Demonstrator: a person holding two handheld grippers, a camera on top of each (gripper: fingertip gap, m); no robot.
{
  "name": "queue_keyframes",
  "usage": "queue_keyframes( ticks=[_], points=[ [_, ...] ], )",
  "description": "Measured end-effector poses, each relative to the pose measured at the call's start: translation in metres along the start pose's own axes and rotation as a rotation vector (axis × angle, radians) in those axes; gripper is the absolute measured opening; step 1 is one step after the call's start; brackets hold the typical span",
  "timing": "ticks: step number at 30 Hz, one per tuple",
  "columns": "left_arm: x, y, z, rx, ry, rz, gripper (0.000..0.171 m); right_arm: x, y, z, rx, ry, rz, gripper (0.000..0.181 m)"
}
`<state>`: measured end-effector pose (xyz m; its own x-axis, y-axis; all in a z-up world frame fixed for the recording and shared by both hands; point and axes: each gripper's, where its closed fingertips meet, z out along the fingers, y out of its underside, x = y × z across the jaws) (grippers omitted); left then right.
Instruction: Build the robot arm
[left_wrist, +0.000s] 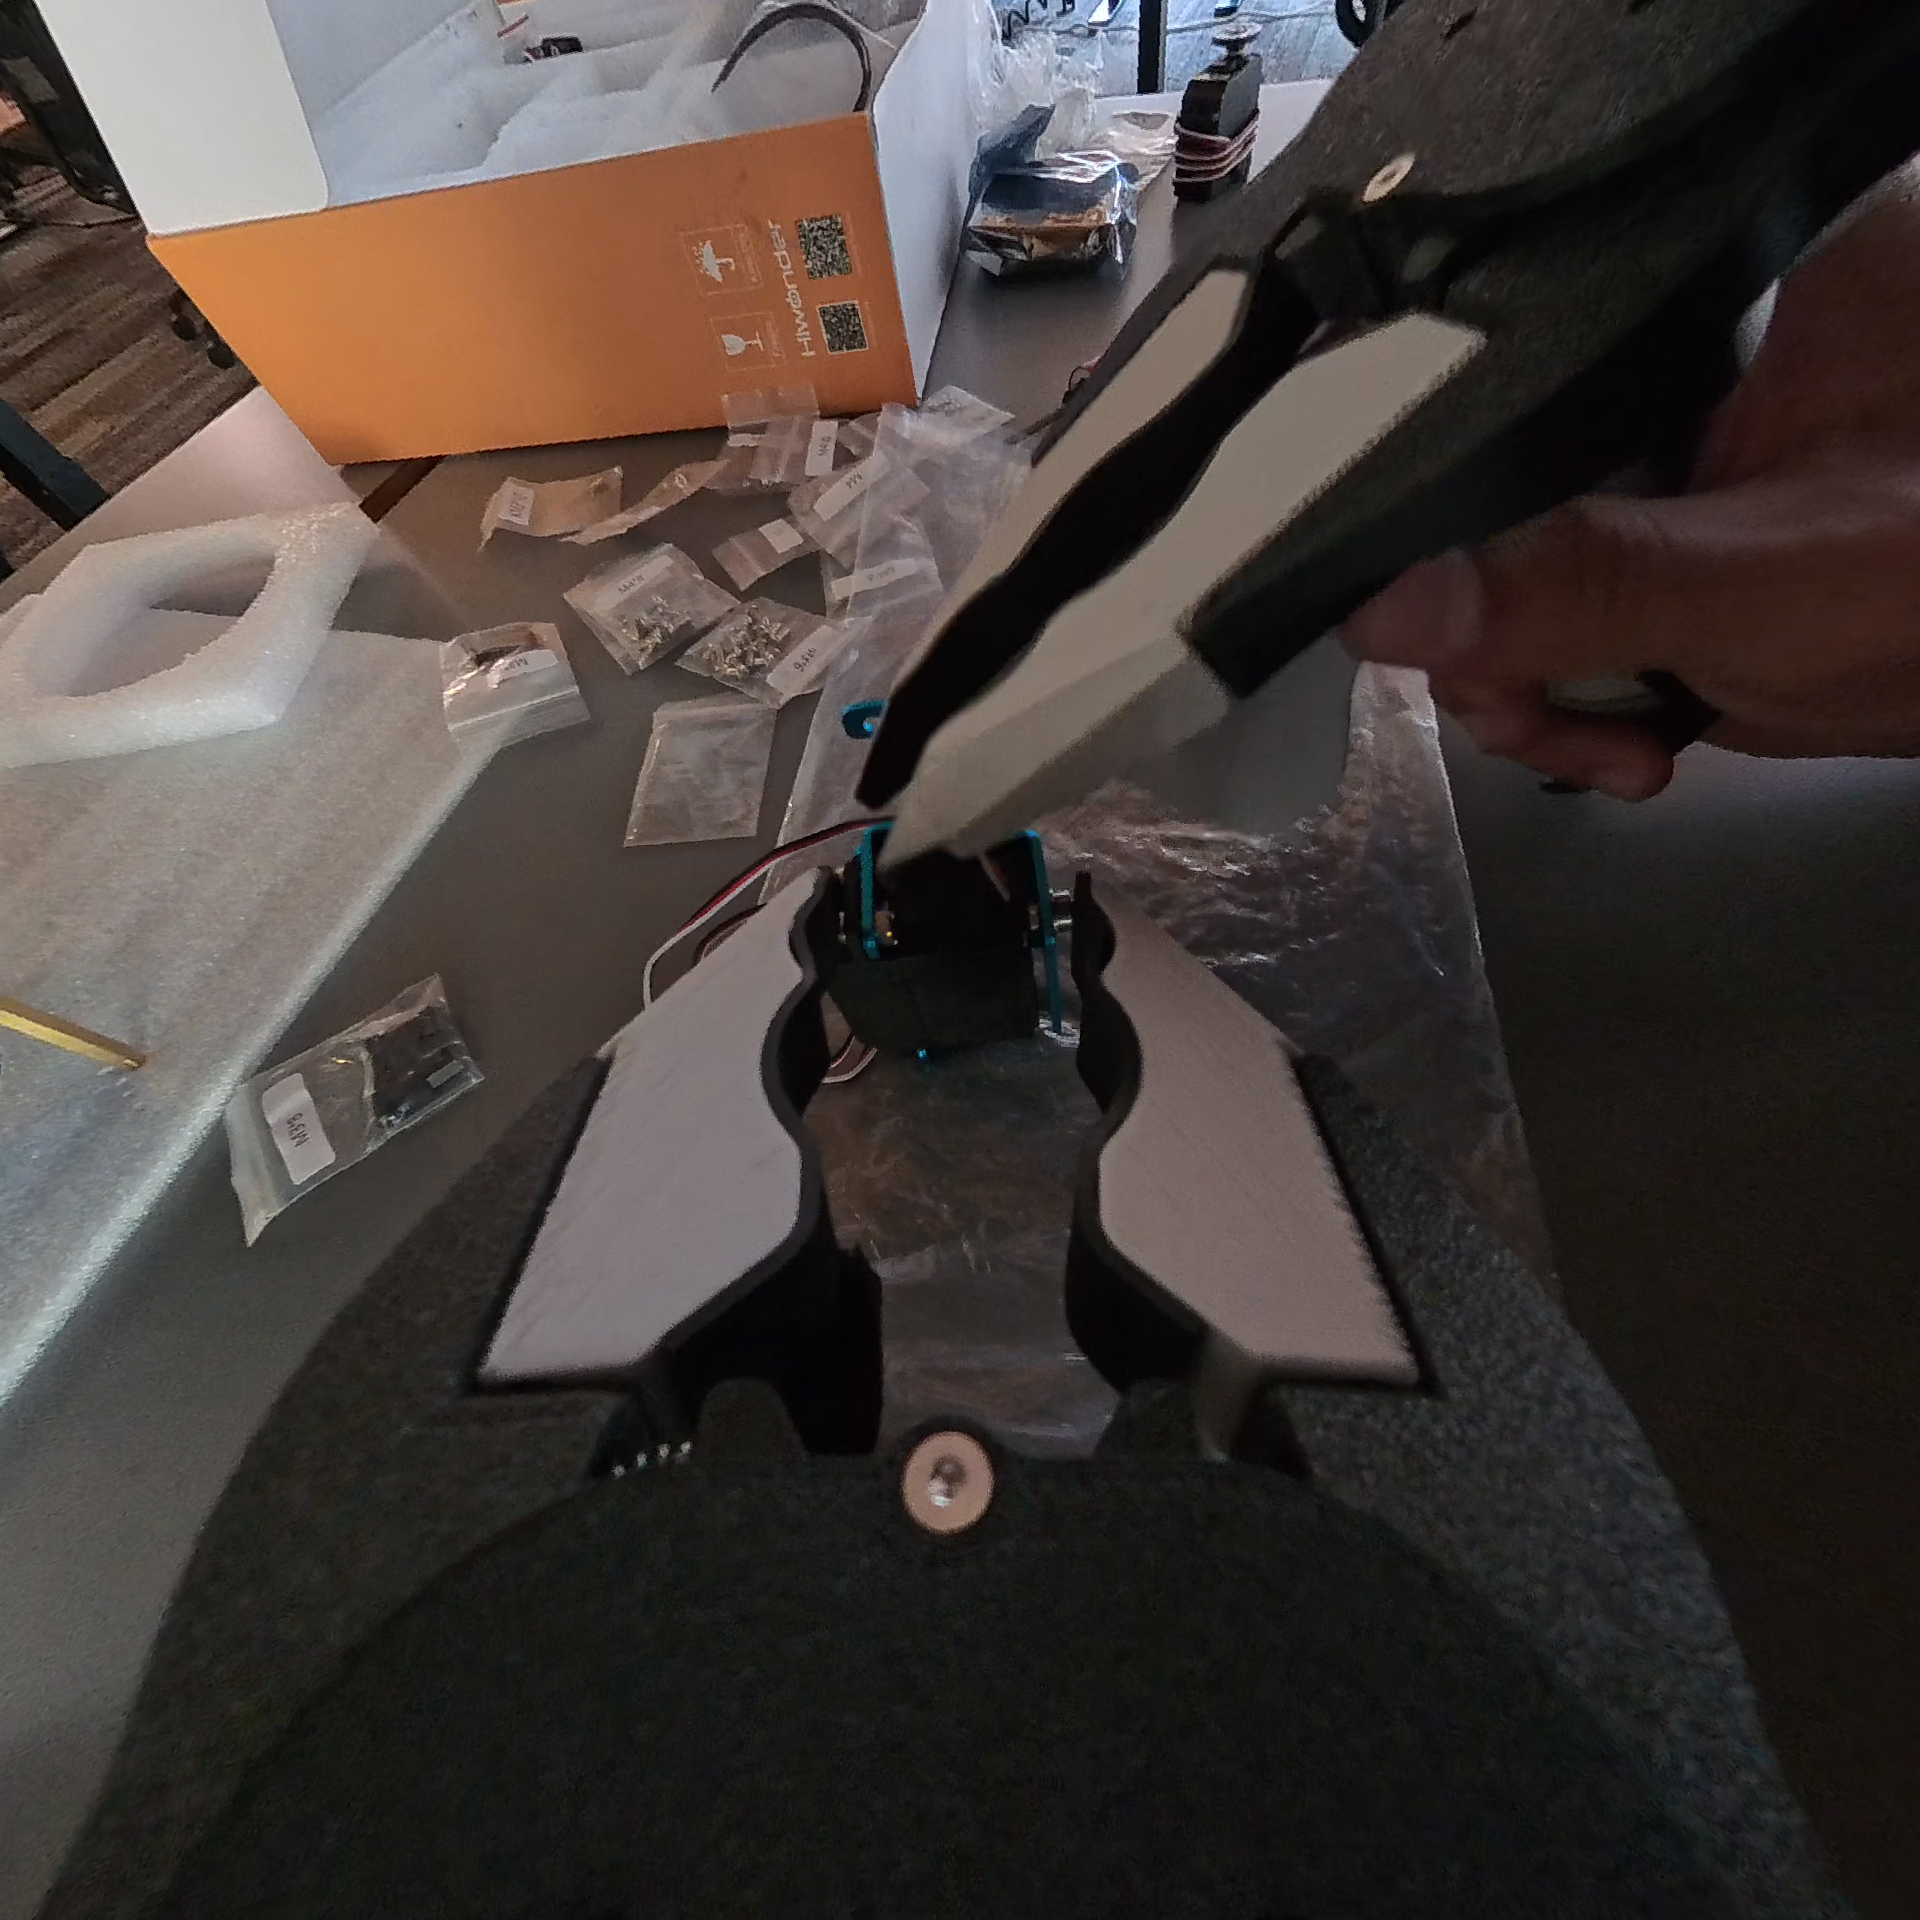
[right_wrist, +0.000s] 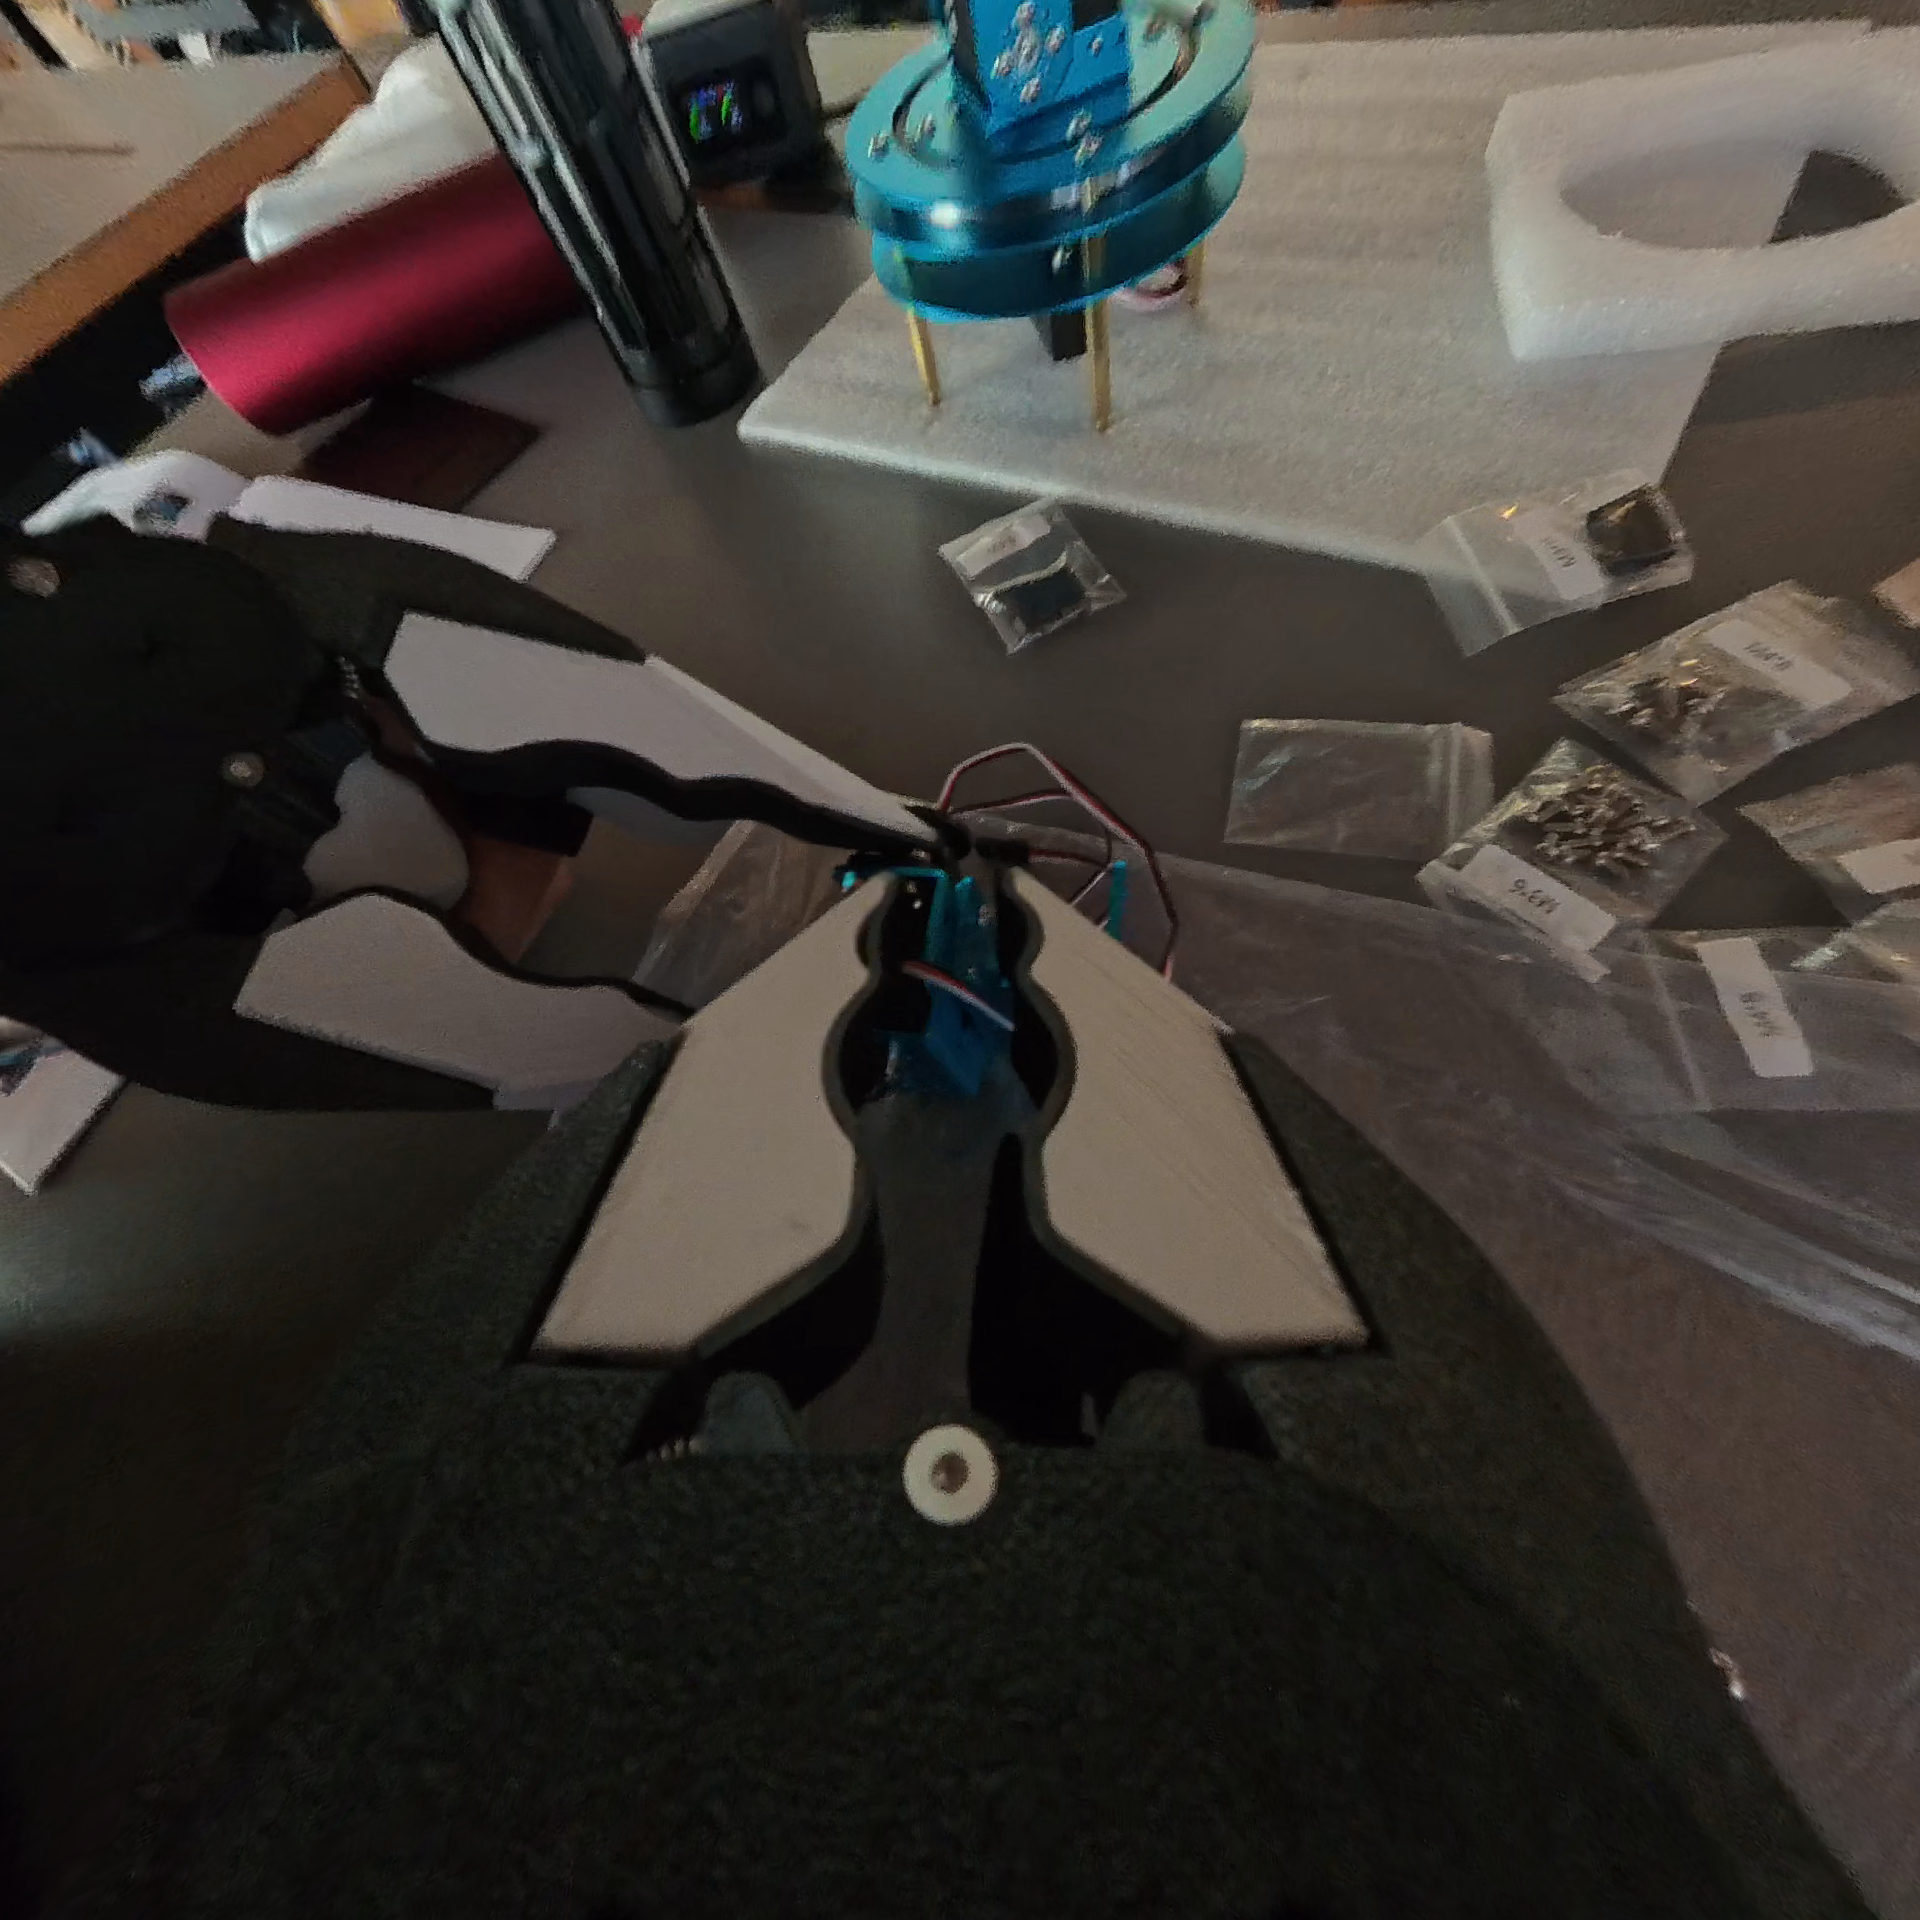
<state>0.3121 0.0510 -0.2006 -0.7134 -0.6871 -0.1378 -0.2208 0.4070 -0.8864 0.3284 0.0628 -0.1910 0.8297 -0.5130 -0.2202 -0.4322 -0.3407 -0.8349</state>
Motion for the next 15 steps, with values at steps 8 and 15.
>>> queue_keyframes(
  ticks=[8, 15],
  points=[
    [0.000, 0.000, 0.000, 0.002, 0.002, -0.001, 0.044, -0.001, 0.005, 0.002, -0.026, 0.038, -0.080, 0.019],
    [0.000, -0.001, 0.000, 0.006, 0.007, -0.008, 0.043, 0.004, -0.013, -0.013, 0.063, 0.044, -0.056, 0.015]
  ],
)
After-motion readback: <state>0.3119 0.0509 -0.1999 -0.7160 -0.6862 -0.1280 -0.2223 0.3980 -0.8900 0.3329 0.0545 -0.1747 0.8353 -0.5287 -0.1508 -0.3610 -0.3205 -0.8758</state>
